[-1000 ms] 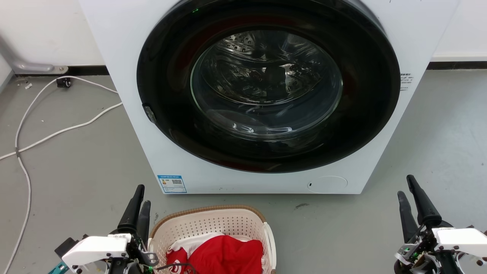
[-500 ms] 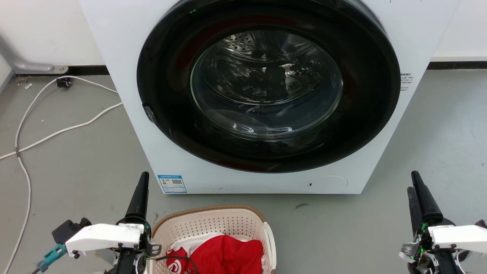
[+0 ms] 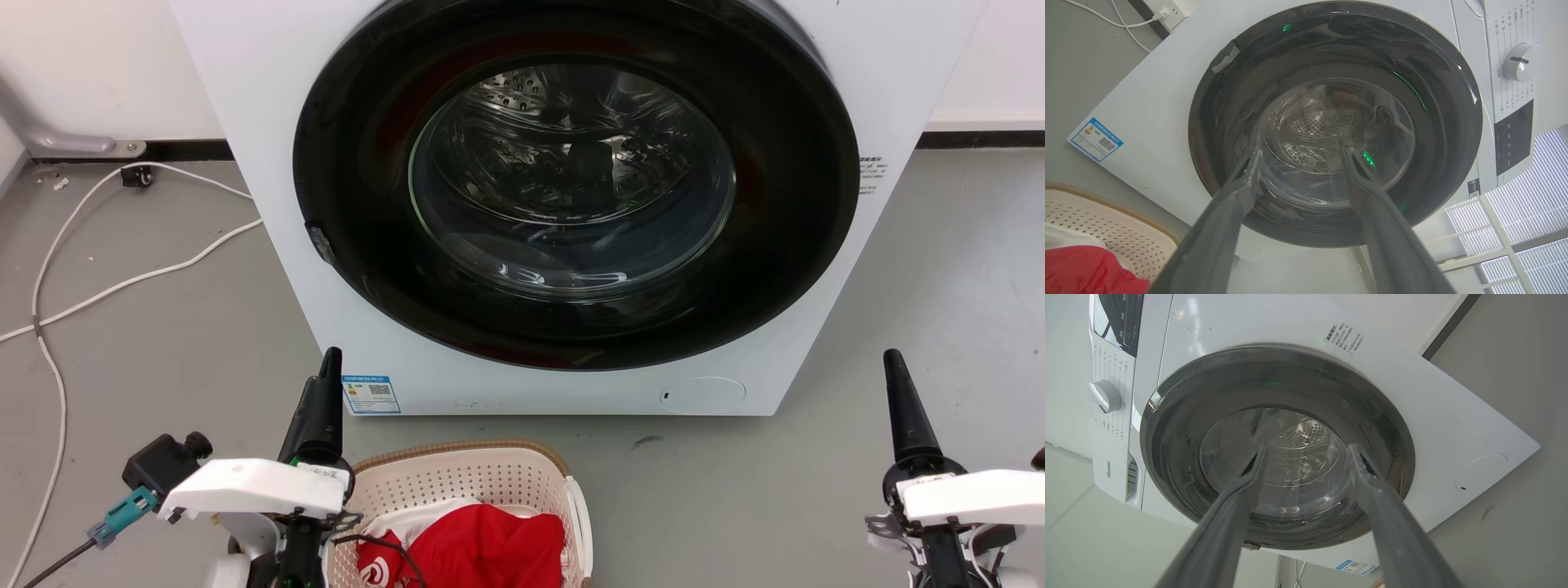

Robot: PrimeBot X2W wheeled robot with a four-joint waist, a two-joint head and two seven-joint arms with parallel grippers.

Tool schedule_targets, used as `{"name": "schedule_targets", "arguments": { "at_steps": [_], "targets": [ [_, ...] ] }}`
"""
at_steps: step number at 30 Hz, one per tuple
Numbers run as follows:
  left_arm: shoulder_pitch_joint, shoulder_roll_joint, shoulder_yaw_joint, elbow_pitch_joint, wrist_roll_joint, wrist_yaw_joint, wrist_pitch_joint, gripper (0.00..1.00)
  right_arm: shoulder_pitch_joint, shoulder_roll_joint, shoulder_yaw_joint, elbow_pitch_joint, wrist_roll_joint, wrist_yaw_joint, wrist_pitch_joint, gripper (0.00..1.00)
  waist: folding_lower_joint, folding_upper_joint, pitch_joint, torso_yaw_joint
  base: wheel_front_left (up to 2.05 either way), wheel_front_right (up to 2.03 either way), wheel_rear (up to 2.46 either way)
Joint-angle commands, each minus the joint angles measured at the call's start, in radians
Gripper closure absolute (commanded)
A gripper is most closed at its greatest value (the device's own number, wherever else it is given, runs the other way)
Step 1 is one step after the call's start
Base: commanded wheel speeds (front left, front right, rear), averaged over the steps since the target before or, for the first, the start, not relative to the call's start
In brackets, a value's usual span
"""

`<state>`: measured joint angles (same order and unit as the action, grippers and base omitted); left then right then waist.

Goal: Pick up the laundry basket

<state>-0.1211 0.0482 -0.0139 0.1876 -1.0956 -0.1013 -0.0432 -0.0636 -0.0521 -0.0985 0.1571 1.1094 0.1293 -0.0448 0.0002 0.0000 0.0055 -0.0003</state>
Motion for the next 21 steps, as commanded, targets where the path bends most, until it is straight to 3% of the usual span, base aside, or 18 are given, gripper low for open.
{"name": "schedule_targets", "arguments": {
  "at_steps": [1, 21],
  "targets": [
    [-0.030, 0.003, -0.010, -0.020, 0.044, 0.008, -0.012, 0.00, -0.024, -0.001, 0.004, -0.024, -0.047, 0.002, -0.011, 0.00, -0.0001, 0.0000, 0.000, 0.000, 0.00, 0.00, 0.00],
    [-0.052, 0.003, -0.081, 0.008, 0.336, 0.041, -0.073, 0.00, -0.013, 0.000, 0.036, -0.047, -0.433, 0.002, -0.072, 0.00, -0.0001, 0.0000, 0.000, 0.002, 0.00, 0.00, 0.00]
  ]
}}
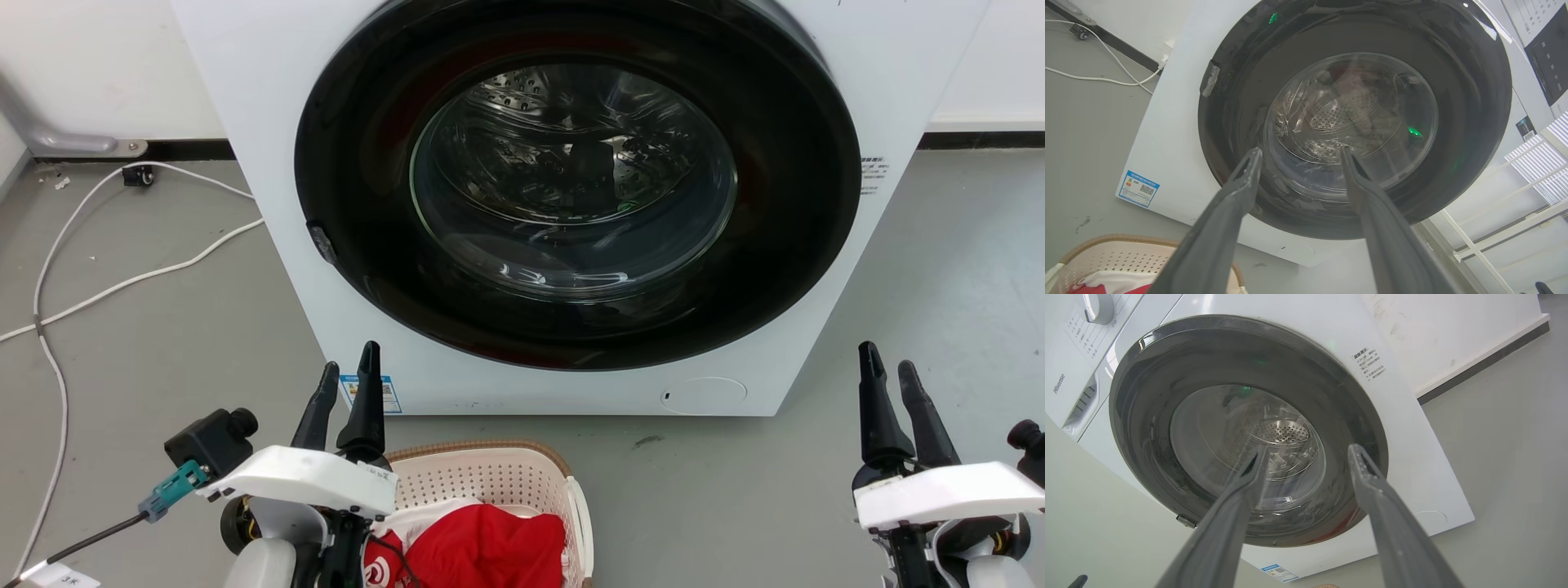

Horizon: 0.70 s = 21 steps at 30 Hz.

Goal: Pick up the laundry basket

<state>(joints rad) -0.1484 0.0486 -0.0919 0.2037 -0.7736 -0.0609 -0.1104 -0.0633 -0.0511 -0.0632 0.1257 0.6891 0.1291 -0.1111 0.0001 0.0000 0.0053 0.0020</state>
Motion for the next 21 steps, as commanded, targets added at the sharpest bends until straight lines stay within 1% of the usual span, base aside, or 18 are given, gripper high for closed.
{"name": "schedule_targets", "arguments": {
  "at_steps": [1, 11, 13, 21],
  "targets": [
    [-0.027, 0.002, -0.005, -0.007, 0.026, 0.001, -0.009, 0.00, -0.012, -0.001, 0.002, -0.015, -0.031, 0.002, -0.008, 0.00, -0.0001, 0.0000, 0.000, 0.000, 0.00, 0.00, 0.00],
    [-0.040, 0.002, -0.031, 0.017, 0.145, 0.013, -0.037, 0.00, -0.008, 0.000, 0.004, -0.020, -0.215, 0.002, -0.036, 0.00, -0.0001, 0.0000, -0.002, 0.003, 0.00, 0.00, 0.00],
    [-0.041, 0.003, -0.033, 0.024, 0.152, 0.017, -0.042, 0.00, -0.006, 0.000, 0.005, -0.018, -0.252, 0.002, -0.042, 0.00, -0.0001, 0.0000, -0.003, 0.003, 0.00, 0.00, 0.00],
    [-0.049, 0.002, -0.052, 0.043, 0.237, 0.031, -0.063, 0.00, 0.002, 0.000, 0.005, -0.018, -0.362, 0.002, -0.061, 0.00, -0.0001, 0.0000, -0.008, 0.007, 0.00, 0.00, 0.00]
  ]
}}
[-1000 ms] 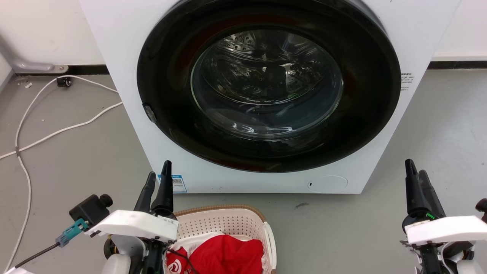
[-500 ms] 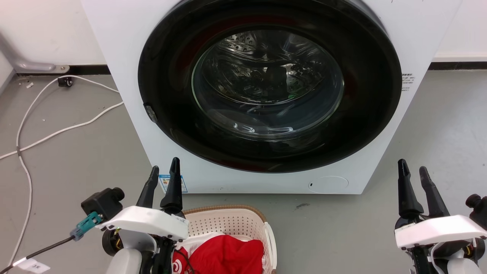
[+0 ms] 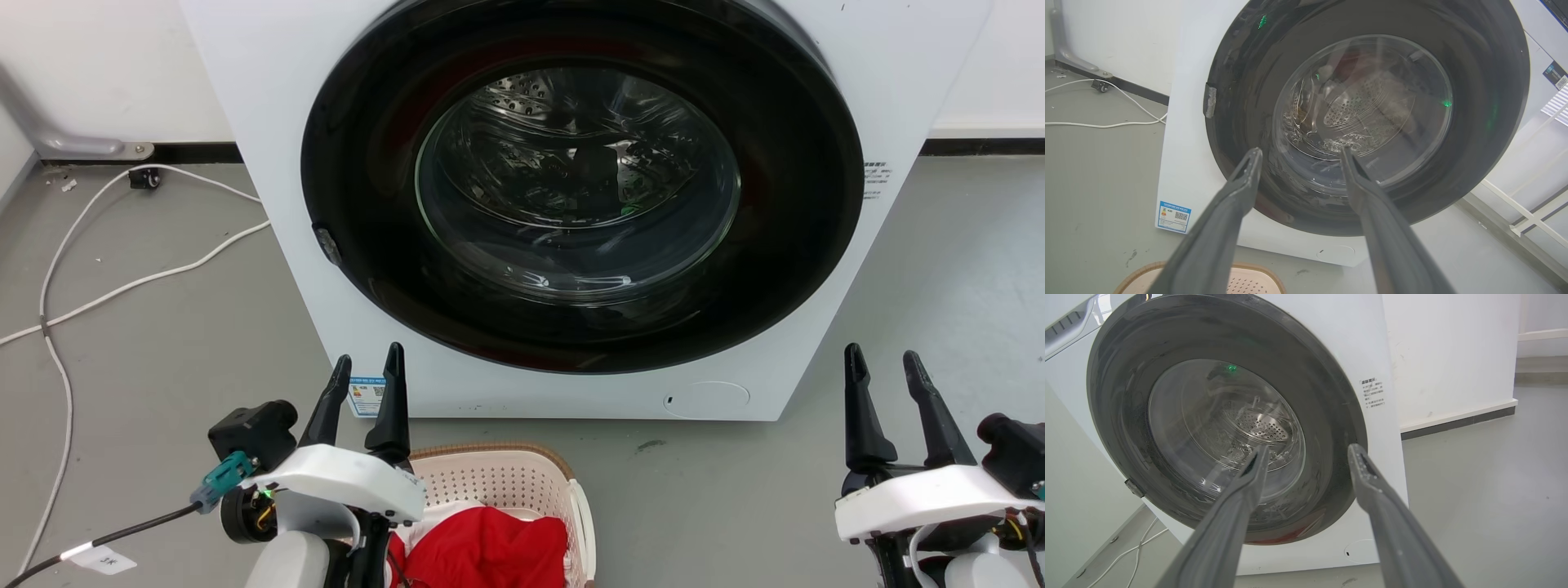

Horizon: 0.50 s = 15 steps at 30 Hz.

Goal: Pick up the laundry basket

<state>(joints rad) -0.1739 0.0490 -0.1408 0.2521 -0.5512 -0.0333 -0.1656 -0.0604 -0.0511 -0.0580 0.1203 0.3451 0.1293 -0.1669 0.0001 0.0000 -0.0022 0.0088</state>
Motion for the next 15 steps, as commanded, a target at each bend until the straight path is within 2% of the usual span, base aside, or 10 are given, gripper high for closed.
{"name": "schedule_targets", "arguments": {
  "at_steps": [1, 15],
  "targets": [
    [-0.024, 0.002, -0.005, -0.002, 0.026, 0.005, -0.009, 0.00, 0.001, 0.000, 0.000, -0.012, -0.028, 0.002, -0.008, 0.00, -0.0001, 0.0000, -0.001, 0.001, 0.00, 0.00, 0.00],
    [-0.027, 0.002, -0.005, 0.018, 0.182, 0.025, -0.042, 0.00, 0.008, 0.000, -0.009, 0.028, -0.185, 0.002, -0.040, 0.00, -0.0001, 0.0000, -0.007, 0.010, 0.00, 0.00, 0.00]
  ]
}}
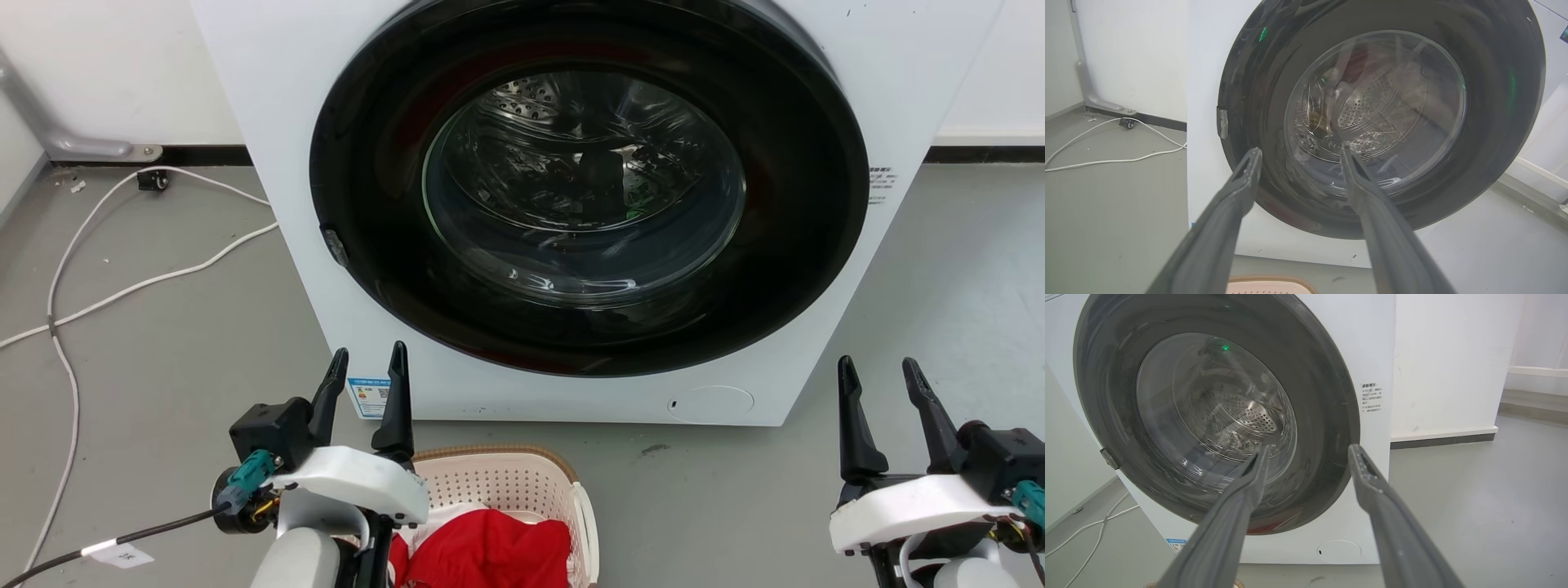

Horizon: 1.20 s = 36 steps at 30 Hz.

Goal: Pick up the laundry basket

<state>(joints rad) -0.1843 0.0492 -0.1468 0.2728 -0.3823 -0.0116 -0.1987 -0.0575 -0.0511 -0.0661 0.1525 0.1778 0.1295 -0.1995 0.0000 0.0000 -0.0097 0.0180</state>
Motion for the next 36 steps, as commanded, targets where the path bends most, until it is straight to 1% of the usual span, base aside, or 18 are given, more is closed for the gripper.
{"name": "schedule_targets", "arguments": {
  "at_steps": [1, 7, 22, 33, 36],
  "targets": [
    [-0.016, 0.002, 0.001, -0.002, 0.023, 0.004, -0.010, 0.00, 0.005, 0.000, -0.002, 0.000, -0.029, 0.002, -0.009, 0.00, 0.0000, 0.0000, 0.000, 0.001, 0.00, 0.00, 0.00],
    [-0.018, 0.002, -0.003, 0.008, 0.082, 0.012, -0.022, 0.00, -0.001, 0.001, -0.006, 0.013, -0.093, 0.001, -0.016, 0.00, 0.0000, 0.0000, -0.001, 0.004, 0.00, 0.00, 0.00],
    [-0.030, 0.002, -0.021, 0.039, 0.208, 0.024, -0.052, 0.00, -0.012, 0.001, -0.007, 0.025, -0.211, 0.001, -0.041, 0.00, 0.0000, 0.0000, -0.001, 0.005, 0.00, 0.00, 0.00],
    [-0.035, 0.002, -0.019, 0.057, 0.276, 0.038, -0.069, 0.00, -0.017, 0.001, -0.009, 0.037, -0.244, 0.001, -0.057, 0.00, 0.0000, 0.0000, 0.000, 0.006, 0.00, 0.00, 0.00],
    [-0.031, 0.002, -0.014, 0.059, 0.266, 0.038, -0.068, 0.00, -0.021, 0.001, -0.012, 0.043, -0.218, 0.001, -0.058, 0.00, 0.0000, 0.0000, 0.000, 0.006, 0.00, 0.00, 0.00]
  ]
}}
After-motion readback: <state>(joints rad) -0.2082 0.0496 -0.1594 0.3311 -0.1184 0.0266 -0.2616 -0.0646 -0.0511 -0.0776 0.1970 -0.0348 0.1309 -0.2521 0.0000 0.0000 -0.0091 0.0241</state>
